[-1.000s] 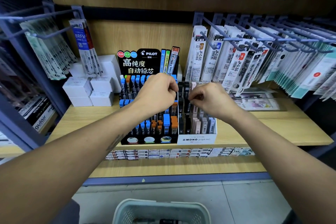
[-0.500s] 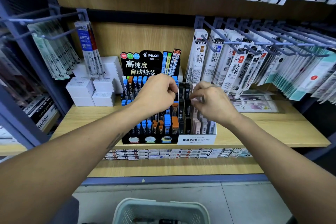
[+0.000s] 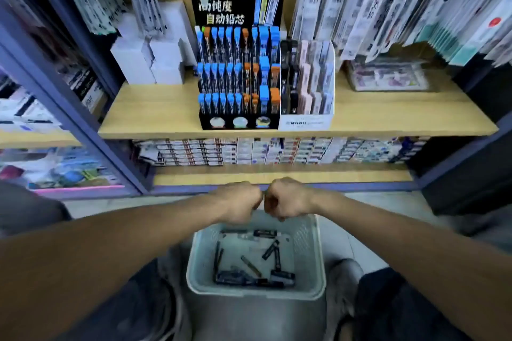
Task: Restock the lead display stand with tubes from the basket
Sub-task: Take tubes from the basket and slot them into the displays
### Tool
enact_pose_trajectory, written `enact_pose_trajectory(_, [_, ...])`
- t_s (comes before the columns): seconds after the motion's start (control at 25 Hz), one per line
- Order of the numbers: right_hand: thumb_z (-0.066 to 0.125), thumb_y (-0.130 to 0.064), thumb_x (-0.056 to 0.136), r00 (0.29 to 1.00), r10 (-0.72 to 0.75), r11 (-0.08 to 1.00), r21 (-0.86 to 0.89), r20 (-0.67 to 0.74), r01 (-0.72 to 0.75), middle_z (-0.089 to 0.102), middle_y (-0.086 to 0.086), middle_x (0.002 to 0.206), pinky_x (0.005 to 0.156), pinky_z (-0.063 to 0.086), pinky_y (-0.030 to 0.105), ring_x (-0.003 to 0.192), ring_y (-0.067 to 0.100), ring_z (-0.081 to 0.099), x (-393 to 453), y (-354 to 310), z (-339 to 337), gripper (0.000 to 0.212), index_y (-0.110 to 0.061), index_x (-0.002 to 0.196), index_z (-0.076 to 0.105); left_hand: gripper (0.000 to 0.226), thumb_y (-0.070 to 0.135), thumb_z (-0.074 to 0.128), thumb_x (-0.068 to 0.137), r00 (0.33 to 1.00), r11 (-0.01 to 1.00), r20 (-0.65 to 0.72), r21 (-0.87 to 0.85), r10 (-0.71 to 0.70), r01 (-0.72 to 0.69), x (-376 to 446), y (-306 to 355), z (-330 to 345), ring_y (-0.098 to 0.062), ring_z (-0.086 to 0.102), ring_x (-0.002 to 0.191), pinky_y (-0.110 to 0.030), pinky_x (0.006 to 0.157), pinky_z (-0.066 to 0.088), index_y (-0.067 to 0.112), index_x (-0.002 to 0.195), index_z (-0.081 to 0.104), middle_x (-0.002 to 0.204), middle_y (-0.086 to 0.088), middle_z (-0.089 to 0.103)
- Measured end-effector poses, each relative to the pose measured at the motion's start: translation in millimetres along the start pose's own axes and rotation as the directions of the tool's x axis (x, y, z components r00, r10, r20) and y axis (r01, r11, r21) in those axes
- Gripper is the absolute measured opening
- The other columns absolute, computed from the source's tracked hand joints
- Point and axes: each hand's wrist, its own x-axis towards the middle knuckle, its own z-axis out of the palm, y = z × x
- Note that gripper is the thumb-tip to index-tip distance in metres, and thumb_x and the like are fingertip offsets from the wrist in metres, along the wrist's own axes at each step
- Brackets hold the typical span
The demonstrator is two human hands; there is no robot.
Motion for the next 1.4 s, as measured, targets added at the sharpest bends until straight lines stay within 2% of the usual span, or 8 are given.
enact_pose_trajectory(0.12, [0.065, -0.013, 0.088, 0.993, 0.070, 0.996, -0.058, 0.091, -0.065, 0.063, 0.008, 0.090, 0.060, 0.042, 0.026, 0.082, 0.022, 0.058, 11, -1, 71, 0.018, -0.005, 0.104, 0.070, 0.013, 0.002, 0.057, 0.086, 0.978, 0.995, 0.205, -0.080, -0.042, 0.059, -1, 0, 74, -0.030, 0.057, 0.081, -0.040, 0.067, 0.046, 0.012, 0.079, 0.053, 0.083, -0.011, 0.057])
enact_pose_trajectory(0.24, [0.067, -0.014, 0.088, 0.976, 0.184, 0.981, -0.085, 0.113, -0.175, 0.062, 0.016, 0.118, 0.081, 0.052, 0.029, 0.107, 0.029, 0.060, 28, 20, 138, 0.036, -0.002, 0.122, 0.059, 0.028, 0.003, 0.060, 0.090, 0.946, 0.981, 0.295, -0.102, -0.131, 0.167, -1, -7, 144, -0.032, 0.062, 0.100, -0.035, 0.074, 0.045, 0.002, 0.118, 0.056, 0.114, -0.019, 0.060])
enact_pose_trajectory(0.44, [0.061, -0.004, 0.084, 0.969, 0.247, 0.959, -0.151, 0.027, -0.240, 0.034, 0.022, 0.140, 0.104, 0.043, 0.039, 0.126, 0.037, 0.042, 45, 48, 208, 0.074, 0.002, 0.148, 0.026, 0.056, 0.008, 0.063, 0.090, 0.919, 0.923, 0.232, -0.144, -0.320, 0.358, 19, -8, 207, -0.040, 0.053, 0.120, -0.042, 0.098, 0.045, -0.011, 0.135, 0.035, 0.132, -0.031, 0.046])
enact_pose_trajectory(0.64, [0.051, -0.005, 0.090, 0.973, 0.180, 0.932, -0.290, -0.145, -0.215, 0.034, 0.025, 0.144, 0.112, 0.035, 0.049, 0.131, 0.042, 0.039, 63, 51, 236, 0.070, 0.005, 0.152, 0.019, 0.101, 0.034, 0.083, 0.079, 0.847, 0.806, 0.281, -0.278, -0.452, 0.523, 47, 0, 243, -0.041, 0.029, 0.137, -0.044, 0.112, 0.036, -0.006, 0.145, 0.019, 0.147, -0.028, 0.027])
enact_pose_trajectory(1.0, [0.062, -0.014, 0.084, 0.973, 0.214, 0.966, -0.129, -0.088, -0.224, 0.042, 0.013, 0.134, 0.104, 0.039, 0.044, 0.125, 0.031, 0.044, 73, 54, 246, 0.055, -0.006, 0.136, 0.046, 0.076, 0.009, 0.076, 0.080, 0.927, 0.879, 0.040, -0.307, -0.372, 0.365, 61, -13, 256, -0.029, 0.038, 0.133, -0.037, 0.107, 0.040, 0.007, 0.144, 0.036, 0.143, -0.011, 0.040])
enact_pose_trajectory(1.12, [0.071, -0.018, 0.078, 0.969, 0.204, 0.973, -0.076, -0.139, -0.216, 0.043, 0.016, 0.140, 0.107, 0.040, 0.042, 0.130, 0.032, 0.044, 72, 56, 249, 0.074, -0.002, 0.143, 0.040, 0.077, 0.009, 0.073, 0.080, 0.899, 0.890, -0.069, -0.190, -0.433, 0.414, 59, -11, 256, -0.032, 0.032, 0.136, -0.037, 0.115, 0.031, 0.002, 0.146, 0.033, 0.144, -0.016, 0.036])
enact_pose_trajectory(1.24, [0.072, -0.021, 0.078, 0.972, 0.184, 0.975, -0.102, -0.144, -0.200, 0.038, 0.019, 0.150, 0.115, 0.033, 0.044, 0.139, 0.034, 0.037, 74, 58, 251, 0.089, 0.000, 0.152, 0.028, 0.089, 0.018, 0.075, 0.079, 0.919, 0.919, -0.046, -0.072, -0.392, 0.388, 62, -3, 257, -0.040, 0.027, 0.139, -0.045, 0.119, 0.023, -0.007, 0.148, 0.023, 0.147, -0.024, 0.031])
enact_pose_trajectory(1.4, [0.068, -0.021, 0.082, 0.974, 0.204, 0.978, -0.035, -0.101, -0.208, 0.043, 0.010, 0.137, 0.108, 0.038, 0.042, 0.128, 0.028, 0.043, 82, 55, 245, 0.071, -0.008, 0.145, 0.036, 0.075, 0.012, 0.075, 0.078, 0.895, 0.884, 0.042, -0.140, -0.445, 0.446, 65, -11, 250, -0.033, 0.035, 0.130, -0.041, 0.106, 0.037, 0.002, 0.141, 0.036, 0.138, -0.017, 0.039])
